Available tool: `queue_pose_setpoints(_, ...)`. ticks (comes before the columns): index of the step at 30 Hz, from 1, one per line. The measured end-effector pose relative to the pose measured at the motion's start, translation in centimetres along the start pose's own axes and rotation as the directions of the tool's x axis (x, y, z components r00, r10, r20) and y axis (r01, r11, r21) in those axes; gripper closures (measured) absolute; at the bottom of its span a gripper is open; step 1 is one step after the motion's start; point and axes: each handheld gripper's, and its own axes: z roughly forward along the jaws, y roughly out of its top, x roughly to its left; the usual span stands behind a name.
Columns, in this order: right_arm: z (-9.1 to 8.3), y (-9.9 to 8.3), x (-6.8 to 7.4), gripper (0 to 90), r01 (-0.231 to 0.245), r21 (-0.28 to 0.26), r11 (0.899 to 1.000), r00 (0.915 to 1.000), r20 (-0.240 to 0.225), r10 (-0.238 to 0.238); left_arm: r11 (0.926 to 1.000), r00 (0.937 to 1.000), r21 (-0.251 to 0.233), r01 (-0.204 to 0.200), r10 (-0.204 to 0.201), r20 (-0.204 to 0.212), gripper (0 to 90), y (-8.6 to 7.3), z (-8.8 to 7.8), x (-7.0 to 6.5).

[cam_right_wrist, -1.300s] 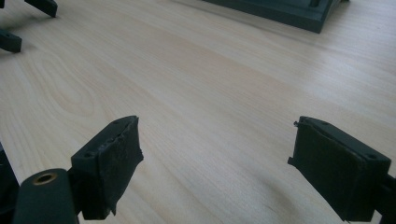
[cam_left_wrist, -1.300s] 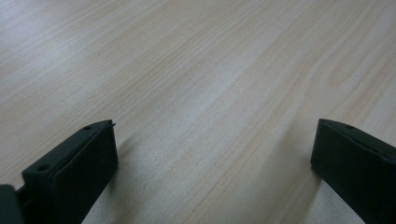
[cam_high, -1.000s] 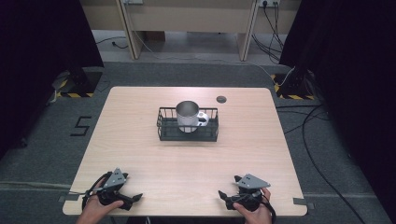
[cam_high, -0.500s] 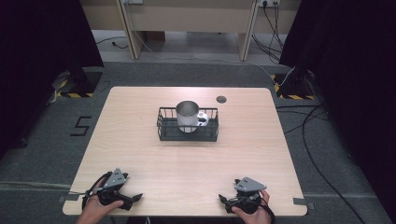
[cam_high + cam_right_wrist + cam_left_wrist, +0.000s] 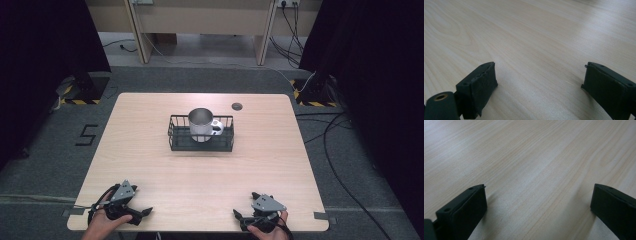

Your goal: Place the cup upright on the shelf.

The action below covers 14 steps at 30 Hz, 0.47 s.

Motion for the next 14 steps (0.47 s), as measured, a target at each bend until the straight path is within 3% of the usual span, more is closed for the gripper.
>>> queue_pose_setpoints(14, 0.02, -0.21, 0.01, 11.4, -0.002, -0.02, 1.0, 1.0, 0.0, 0.002, 1.0, 1.0, 0.0, 0.0, 0.0, 0.0, 0.0, 0.0, 0.0, 0.0)
